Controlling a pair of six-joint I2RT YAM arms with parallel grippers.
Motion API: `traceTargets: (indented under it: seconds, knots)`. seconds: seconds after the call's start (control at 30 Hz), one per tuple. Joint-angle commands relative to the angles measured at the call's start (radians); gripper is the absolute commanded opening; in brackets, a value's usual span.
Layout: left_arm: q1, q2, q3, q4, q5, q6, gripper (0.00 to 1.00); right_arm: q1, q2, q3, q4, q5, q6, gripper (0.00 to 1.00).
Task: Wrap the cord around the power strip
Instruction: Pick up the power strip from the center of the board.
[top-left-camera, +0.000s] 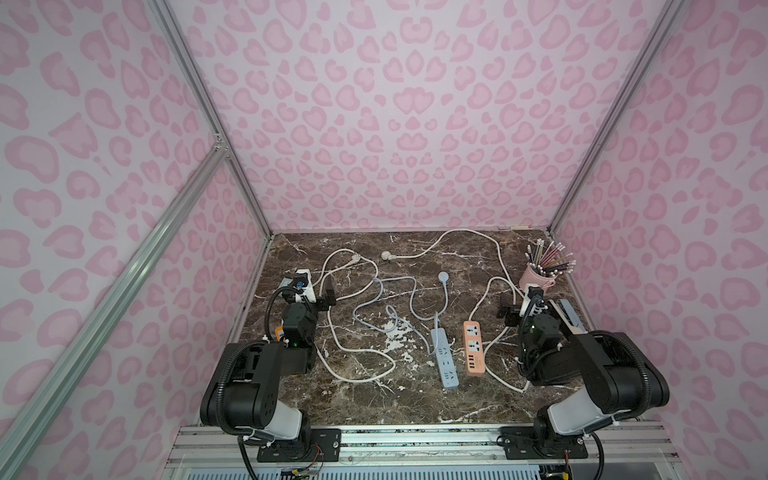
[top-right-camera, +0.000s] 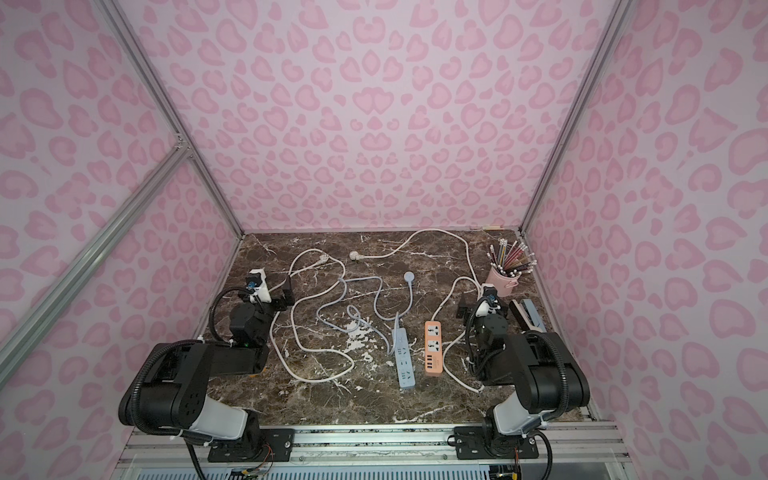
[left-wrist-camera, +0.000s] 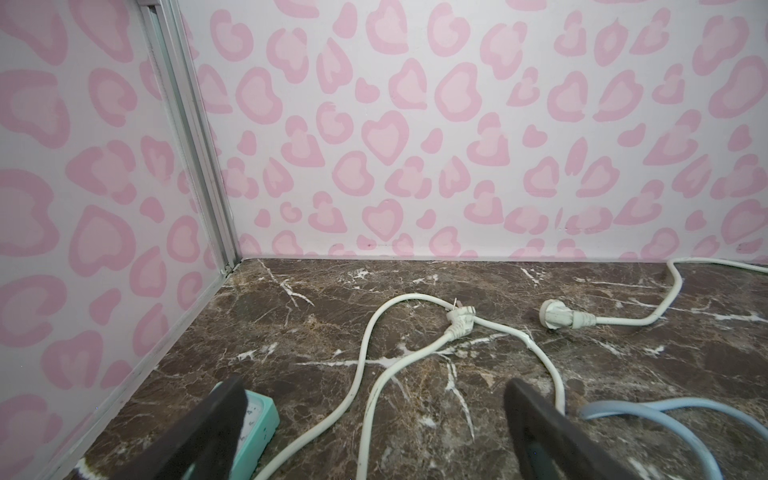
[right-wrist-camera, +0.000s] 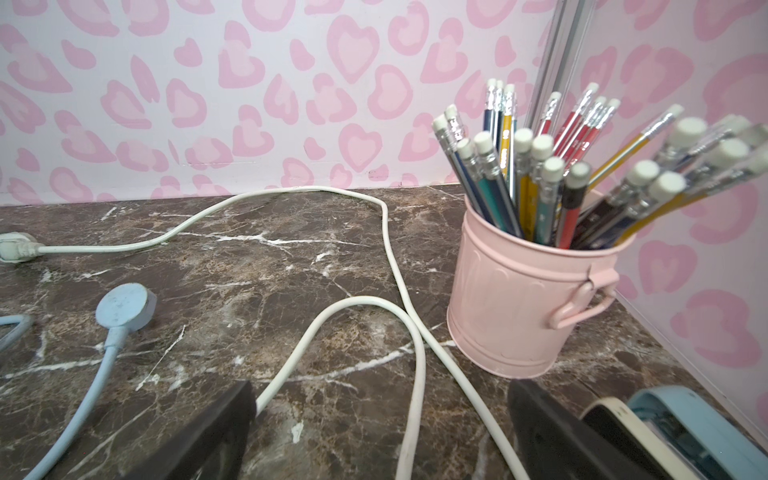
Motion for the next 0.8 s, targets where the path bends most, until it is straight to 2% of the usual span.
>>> traceTargets:
  seconds: [0.0, 0.13, 0.17, 0.23, 0.27, 0.37, 0.43, 0.47, 0.5, 0.53, 0.57, 0.6, 0.63, 0.7, 0.77]
  knots:
    - [0.012, 0.0, 0.004, 0.048, 0.025, 0.002, 0.98, -0.01, 0.001, 0.009, 0.031, -0.04, 0.006, 1.0]
    - [0.012, -0.006, -0.004, 0.057, 0.025, 0.005, 0.98, 0.0, -0.023, 0.02, -0.007, -0.046, -0.011, 1.0]
    - [0.011, -0.013, 0.013, 0.029, 0.025, 0.005, 0.98, 0.027, -0.062, 0.051, -0.088, -0.02, -0.038, 1.0]
    - [-0.014, -0.089, 0.108, -0.208, -0.019, 0.02, 0.98, 0.103, -0.133, 0.163, -0.358, 0.128, -0.06, 1.0]
    - [-0.044, -0.124, 0.173, -0.334, -0.082, 0.024, 0.98, 0.128, -0.167, 0.243, -0.518, 0.172, -0.047, 1.0]
    - [-0.113, -0.202, 0.281, -0.546, -0.224, -0.025, 0.98, 0.179, -0.208, 0.434, -0.888, 0.245, 0.066, 1.0]
    - [-0.151, -0.269, 0.306, -0.616, -0.251, -0.046, 0.98, 0.22, -0.224, 0.513, -1.062, 0.32, 0.123, 1.0]
    - [-0.166, -0.304, 0.316, -0.644, -0.249, -0.049, 0.98, 0.233, -0.244, 0.532, -1.101, 0.348, 0.191, 1.0]
    - [-0.175, -0.34, 0.325, -0.667, -0.243, -0.056, 0.98, 0.232, -0.266, 0.534, -1.133, 0.391, 0.345, 1.0]
    - [-0.178, -0.373, 0.328, -0.671, -0.206, -0.063, 0.98, 0.207, -0.291, 0.528, -1.168, 0.376, 0.524, 0.98]
    - [-0.178, -0.398, 0.326, -0.663, -0.161, -0.064, 0.98, 0.154, -0.312, 0.522, -1.147, 0.138, 0.543, 0.97]
    - [-0.178, -0.425, 0.33, -0.656, -0.104, -0.078, 0.98, 0.087, -0.331, 0.511, -1.106, -0.119, 0.5, 0.96]
    - [-0.178, -0.44, 0.339, -0.658, -0.07, -0.121, 0.98, 0.053, -0.348, 0.498, -1.073, -0.235, 0.508, 0.91]
    - [-0.177, -0.44, 0.365, -0.691, -0.074, -0.301, 0.98, 0.051, -0.37, 0.492, -1.086, -0.268, 0.544, 0.83]
    - [-0.173, -0.402, 0.418, -0.796, -0.072, -0.436, 0.98, 0.089, -0.374, 0.525, -1.199, -0.224, 0.526, 0.81]
